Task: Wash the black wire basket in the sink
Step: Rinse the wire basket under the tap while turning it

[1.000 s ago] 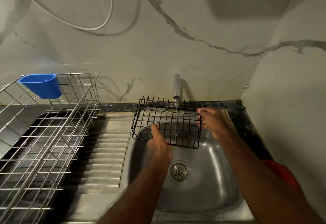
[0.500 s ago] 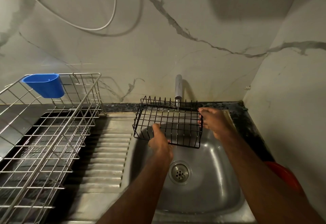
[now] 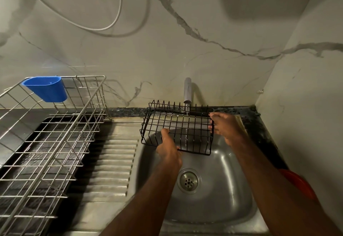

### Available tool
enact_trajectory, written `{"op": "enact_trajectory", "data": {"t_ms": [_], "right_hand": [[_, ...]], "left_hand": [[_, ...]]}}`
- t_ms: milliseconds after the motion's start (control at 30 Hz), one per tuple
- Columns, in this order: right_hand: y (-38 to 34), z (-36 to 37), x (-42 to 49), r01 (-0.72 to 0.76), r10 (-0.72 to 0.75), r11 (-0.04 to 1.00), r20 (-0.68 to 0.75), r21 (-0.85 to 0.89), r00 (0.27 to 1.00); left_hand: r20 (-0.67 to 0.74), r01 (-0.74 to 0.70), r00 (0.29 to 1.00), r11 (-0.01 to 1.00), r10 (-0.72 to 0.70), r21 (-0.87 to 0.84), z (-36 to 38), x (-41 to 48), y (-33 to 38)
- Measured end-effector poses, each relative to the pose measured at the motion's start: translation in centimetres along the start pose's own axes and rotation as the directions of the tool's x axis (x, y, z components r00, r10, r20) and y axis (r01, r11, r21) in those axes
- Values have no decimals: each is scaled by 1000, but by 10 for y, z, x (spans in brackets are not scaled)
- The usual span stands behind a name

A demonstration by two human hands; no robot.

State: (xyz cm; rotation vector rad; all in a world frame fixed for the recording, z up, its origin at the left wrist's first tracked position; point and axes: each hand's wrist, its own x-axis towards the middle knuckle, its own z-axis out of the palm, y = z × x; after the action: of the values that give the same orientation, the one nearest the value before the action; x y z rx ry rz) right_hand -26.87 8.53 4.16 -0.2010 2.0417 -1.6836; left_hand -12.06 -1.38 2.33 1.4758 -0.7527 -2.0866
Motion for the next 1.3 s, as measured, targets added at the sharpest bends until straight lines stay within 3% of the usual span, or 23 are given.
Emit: {"op": "enact_trajectory", "data": {"t_ms": [1300], "right_hand": [[26,-20,2,-30,33,998,-49,52,998]], "left_hand": [[6,48,999,998,-49,48,7,-11,-9]]}}
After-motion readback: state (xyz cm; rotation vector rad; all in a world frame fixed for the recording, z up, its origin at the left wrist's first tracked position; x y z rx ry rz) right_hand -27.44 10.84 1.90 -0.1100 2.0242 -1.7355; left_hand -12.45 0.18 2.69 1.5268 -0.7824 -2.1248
